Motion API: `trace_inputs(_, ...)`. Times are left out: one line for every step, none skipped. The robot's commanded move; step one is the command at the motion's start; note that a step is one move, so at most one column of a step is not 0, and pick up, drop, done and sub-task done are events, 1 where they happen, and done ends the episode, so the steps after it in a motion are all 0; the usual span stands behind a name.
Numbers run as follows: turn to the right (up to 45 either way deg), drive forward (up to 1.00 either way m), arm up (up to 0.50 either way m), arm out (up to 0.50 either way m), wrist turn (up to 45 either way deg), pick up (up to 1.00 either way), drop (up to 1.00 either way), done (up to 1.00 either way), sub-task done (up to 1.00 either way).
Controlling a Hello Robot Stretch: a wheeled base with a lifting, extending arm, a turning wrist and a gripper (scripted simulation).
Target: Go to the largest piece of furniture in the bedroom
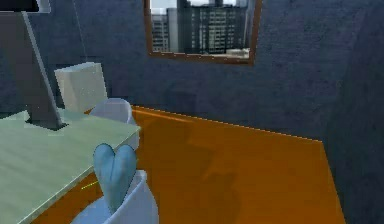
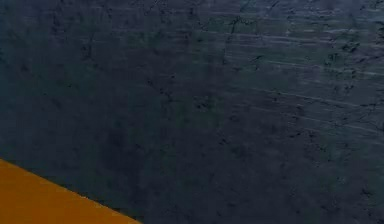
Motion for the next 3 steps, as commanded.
trace_inputs(30.0,0.0,0.0,0.0,0.0,0.0,0.0,0.0,0.0)
trace_inputs(0.0,0.9,0.0,0.0,0.0,0.0,0.0,0.0,0.0)
trace_inputs(-45.0,0.0,0.0,0.0,0.0,0.0,0.0,0.0,0.0)
